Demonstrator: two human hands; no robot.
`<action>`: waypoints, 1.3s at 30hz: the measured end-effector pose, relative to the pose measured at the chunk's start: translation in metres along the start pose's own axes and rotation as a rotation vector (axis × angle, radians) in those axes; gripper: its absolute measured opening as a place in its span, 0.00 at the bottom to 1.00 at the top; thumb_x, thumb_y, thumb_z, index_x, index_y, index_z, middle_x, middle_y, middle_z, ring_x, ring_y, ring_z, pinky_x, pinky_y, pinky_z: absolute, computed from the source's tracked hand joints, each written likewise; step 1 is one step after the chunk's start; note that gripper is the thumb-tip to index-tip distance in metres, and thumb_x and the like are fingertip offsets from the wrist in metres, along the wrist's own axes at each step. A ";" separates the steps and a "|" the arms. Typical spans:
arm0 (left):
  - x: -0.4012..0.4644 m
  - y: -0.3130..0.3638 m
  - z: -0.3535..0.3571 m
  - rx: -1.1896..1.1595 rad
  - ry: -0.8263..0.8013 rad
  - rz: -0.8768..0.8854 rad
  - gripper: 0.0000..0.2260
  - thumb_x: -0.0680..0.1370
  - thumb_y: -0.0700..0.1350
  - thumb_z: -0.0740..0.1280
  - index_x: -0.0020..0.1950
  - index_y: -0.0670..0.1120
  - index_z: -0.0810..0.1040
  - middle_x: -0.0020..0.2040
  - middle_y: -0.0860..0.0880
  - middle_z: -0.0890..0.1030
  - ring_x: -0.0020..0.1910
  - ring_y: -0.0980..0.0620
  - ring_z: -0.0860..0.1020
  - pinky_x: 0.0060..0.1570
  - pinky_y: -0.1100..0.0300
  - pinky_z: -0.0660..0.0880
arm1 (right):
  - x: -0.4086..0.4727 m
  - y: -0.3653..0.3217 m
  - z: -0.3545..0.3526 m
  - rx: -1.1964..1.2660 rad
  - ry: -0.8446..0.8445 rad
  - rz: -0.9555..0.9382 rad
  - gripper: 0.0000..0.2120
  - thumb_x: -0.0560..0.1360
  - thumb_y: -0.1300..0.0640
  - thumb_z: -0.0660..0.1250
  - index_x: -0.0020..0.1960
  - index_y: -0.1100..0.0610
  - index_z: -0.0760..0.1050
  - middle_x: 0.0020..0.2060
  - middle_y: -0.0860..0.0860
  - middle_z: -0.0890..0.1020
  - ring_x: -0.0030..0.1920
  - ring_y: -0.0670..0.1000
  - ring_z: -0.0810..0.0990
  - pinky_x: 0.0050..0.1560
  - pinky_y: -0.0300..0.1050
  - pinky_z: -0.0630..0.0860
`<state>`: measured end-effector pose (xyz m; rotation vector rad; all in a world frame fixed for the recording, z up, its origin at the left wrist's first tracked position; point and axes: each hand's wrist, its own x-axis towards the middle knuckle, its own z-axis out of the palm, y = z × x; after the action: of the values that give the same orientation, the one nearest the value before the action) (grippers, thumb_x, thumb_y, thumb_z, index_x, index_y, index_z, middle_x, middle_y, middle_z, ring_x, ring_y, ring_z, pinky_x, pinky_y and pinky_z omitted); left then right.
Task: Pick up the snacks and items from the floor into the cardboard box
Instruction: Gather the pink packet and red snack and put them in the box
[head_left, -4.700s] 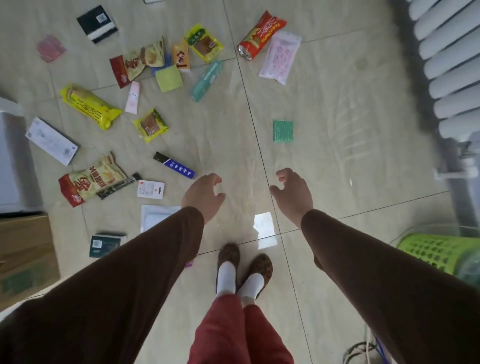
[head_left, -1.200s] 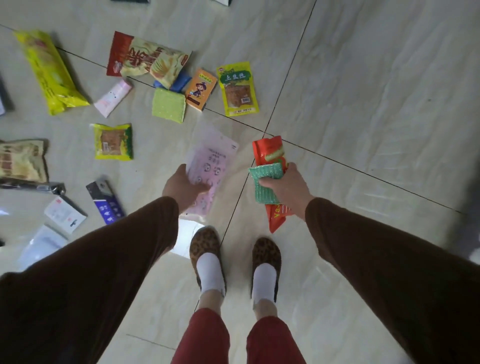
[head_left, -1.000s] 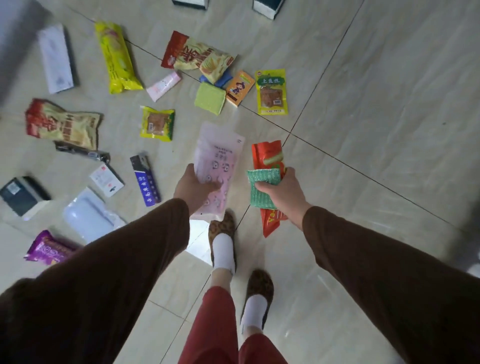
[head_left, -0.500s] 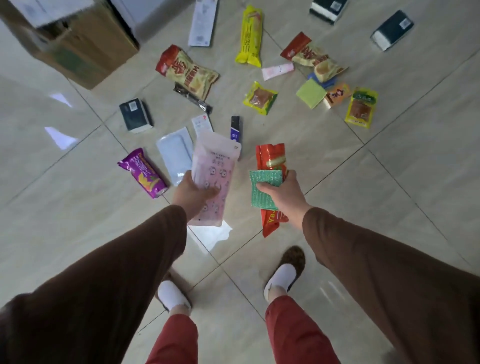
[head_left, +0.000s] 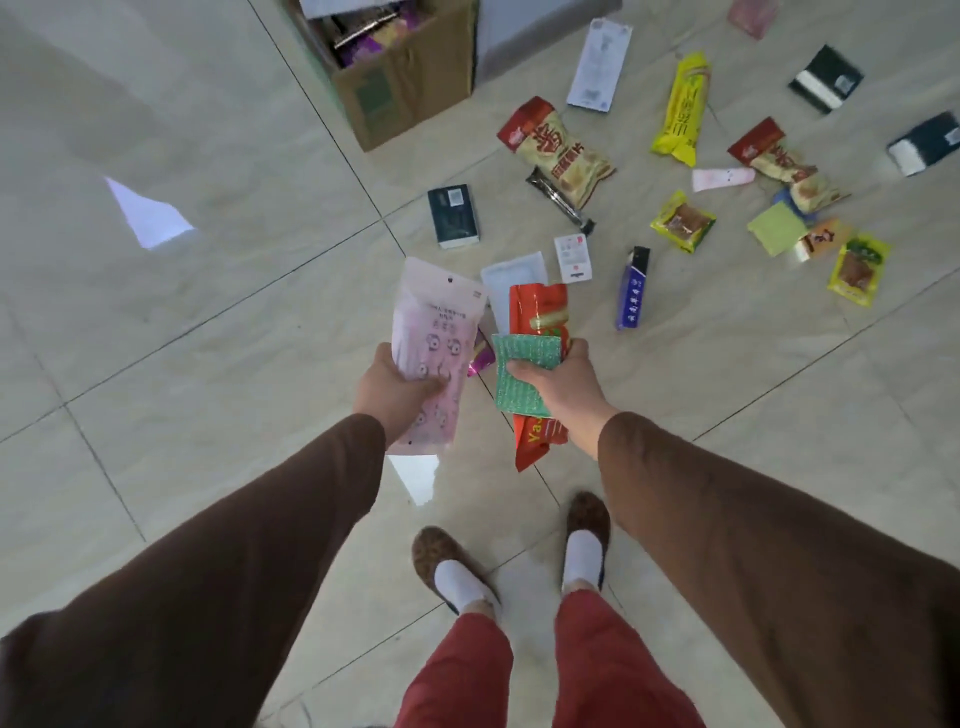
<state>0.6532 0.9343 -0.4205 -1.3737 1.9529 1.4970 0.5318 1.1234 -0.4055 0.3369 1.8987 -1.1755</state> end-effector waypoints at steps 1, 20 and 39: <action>0.007 -0.002 -0.016 0.003 0.006 -0.004 0.24 0.71 0.53 0.77 0.61 0.52 0.70 0.52 0.52 0.82 0.46 0.50 0.82 0.41 0.57 0.77 | 0.002 -0.007 0.015 -0.002 -0.006 -0.006 0.27 0.74 0.56 0.79 0.64 0.54 0.66 0.53 0.51 0.82 0.52 0.52 0.85 0.56 0.54 0.83; 0.204 0.098 -0.268 0.037 0.028 -0.016 0.23 0.69 0.52 0.78 0.58 0.50 0.72 0.51 0.50 0.83 0.47 0.46 0.83 0.50 0.46 0.82 | 0.127 -0.226 0.207 -0.036 -0.027 -0.020 0.29 0.73 0.55 0.79 0.66 0.54 0.66 0.54 0.52 0.82 0.53 0.52 0.84 0.53 0.49 0.83; 0.444 0.290 -0.432 0.309 -0.131 0.085 0.22 0.72 0.49 0.77 0.59 0.51 0.69 0.53 0.49 0.79 0.48 0.45 0.80 0.49 0.47 0.80 | 0.277 -0.431 0.351 0.323 0.134 0.120 0.29 0.72 0.53 0.80 0.65 0.54 0.67 0.53 0.52 0.83 0.51 0.53 0.85 0.53 0.50 0.82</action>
<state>0.3200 0.3369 -0.4073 -1.0478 2.0752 1.2214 0.2878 0.5523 -0.4289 0.7109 1.7710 -1.4075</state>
